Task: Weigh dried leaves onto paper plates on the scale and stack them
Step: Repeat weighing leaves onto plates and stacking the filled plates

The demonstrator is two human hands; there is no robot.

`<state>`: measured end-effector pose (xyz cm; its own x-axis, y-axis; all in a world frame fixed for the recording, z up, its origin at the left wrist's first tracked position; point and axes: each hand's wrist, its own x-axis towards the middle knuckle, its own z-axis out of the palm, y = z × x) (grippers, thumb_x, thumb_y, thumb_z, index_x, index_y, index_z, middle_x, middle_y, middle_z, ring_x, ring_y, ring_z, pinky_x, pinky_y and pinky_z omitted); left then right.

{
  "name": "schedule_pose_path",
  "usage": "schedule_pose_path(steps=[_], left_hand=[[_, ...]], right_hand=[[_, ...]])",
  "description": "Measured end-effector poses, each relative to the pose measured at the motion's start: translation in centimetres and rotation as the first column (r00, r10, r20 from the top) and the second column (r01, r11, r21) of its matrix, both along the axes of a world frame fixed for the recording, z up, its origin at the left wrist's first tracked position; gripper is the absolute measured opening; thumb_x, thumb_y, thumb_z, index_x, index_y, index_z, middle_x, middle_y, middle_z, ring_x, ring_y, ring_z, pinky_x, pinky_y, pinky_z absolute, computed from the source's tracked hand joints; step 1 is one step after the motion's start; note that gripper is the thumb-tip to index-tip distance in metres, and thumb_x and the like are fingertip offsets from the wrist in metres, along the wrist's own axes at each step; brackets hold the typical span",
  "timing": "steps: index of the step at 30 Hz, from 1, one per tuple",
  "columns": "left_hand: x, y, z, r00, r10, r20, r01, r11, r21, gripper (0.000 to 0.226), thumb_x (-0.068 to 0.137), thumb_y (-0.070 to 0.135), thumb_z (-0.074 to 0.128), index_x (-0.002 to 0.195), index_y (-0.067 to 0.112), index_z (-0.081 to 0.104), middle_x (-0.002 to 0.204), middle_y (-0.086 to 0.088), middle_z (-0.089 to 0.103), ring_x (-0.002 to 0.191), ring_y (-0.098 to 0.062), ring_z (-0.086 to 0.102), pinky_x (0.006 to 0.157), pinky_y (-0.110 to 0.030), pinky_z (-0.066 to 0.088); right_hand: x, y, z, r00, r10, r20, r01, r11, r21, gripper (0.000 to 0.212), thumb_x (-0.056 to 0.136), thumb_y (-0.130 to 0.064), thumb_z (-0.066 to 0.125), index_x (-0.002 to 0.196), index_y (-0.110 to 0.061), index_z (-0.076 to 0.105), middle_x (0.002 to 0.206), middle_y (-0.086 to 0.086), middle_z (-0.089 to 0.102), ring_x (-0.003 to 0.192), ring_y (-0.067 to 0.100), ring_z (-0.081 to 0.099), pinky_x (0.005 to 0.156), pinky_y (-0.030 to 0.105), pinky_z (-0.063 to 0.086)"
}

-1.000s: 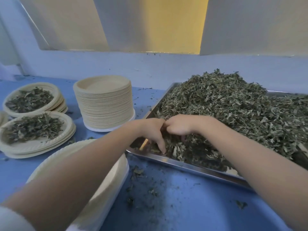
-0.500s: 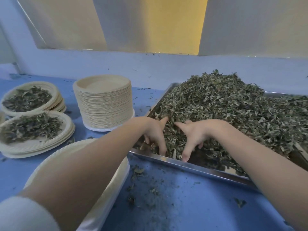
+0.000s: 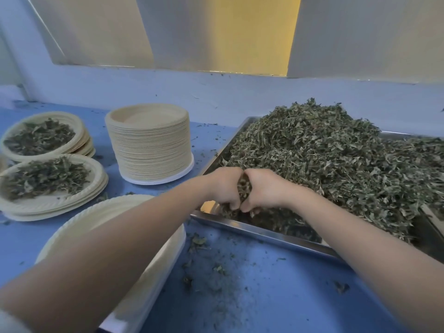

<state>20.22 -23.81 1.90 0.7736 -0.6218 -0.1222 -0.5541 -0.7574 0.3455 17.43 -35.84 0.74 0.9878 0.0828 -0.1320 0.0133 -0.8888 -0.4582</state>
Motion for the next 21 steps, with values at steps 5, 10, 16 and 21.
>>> schedule_pose_path(steps=[5, 10, 16, 21], left_hand=[[-0.6, 1.0, 3.4, 1.0, 0.026, -0.017, -0.028, 0.994, -0.105, 0.059, 0.074, 0.002, 0.07, 0.126, 0.008, 0.043, 0.1, -0.004, 0.052, 0.082, -0.016, 0.05, 0.058, -0.024, 0.038], [-1.9, 4.7, 7.1, 0.997, 0.058, -0.044, -0.064, 0.986, -0.151, 0.042, 0.07, -0.001, 0.07, 0.107, 0.01, 0.051, 0.088, -0.006, 0.058, 0.077, -0.018, 0.054, 0.064, -0.026, 0.043], [-4.7, 13.3, 8.0, 0.984, 0.178, -0.01, -0.177, 0.977, -0.118, 0.033, 0.066, 0.001, 0.072, 0.097, 0.009, 0.062, 0.089, -0.009, 0.067, 0.085, -0.025, 0.062, 0.077, -0.03, 0.05], [-6.9, 19.1, 6.1, 0.952, 0.296, -0.077, -0.305, 0.941, -0.145, 0.046, 0.068, 0.002, 0.075, 0.109, 0.01, 0.056, 0.098, -0.005, 0.064, 0.088, -0.019, 0.062, 0.078, -0.027, 0.051]], right_hand=[[-0.7, 0.6, 3.7, 0.994, -0.041, 0.1, 0.046, 0.998, -0.043, 0.032, 0.067, -0.019, 0.079, 0.092, -0.006, 0.062, 0.078, 0.005, 0.068, 0.062, 0.012, 0.063, 0.05, 0.022, 0.046], [-2.1, 3.6, 7.5, 0.994, 0.02, 0.108, -0.034, 0.991, 0.132, 0.017, 0.071, -0.003, 0.073, 0.085, 0.003, 0.064, 0.068, 0.01, 0.069, 0.056, 0.014, 0.068, 0.054, 0.027, 0.056], [-3.0, 11.9, 8.0, 0.98, 0.176, 0.093, -0.189, 0.969, 0.161, 0.034, 0.073, -0.003, 0.073, 0.104, 0.007, 0.063, 0.082, 0.018, 0.07, 0.062, 0.021, 0.068, 0.064, 0.037, 0.058], [-4.1, 17.2, 6.7, 0.957, 0.289, 0.015, -0.287, 0.944, 0.163, 0.03, 0.072, -0.001, 0.073, 0.101, 0.001, 0.066, 0.069, 0.005, 0.067, 0.051, 0.012, 0.065, 0.049, 0.021, 0.053]])
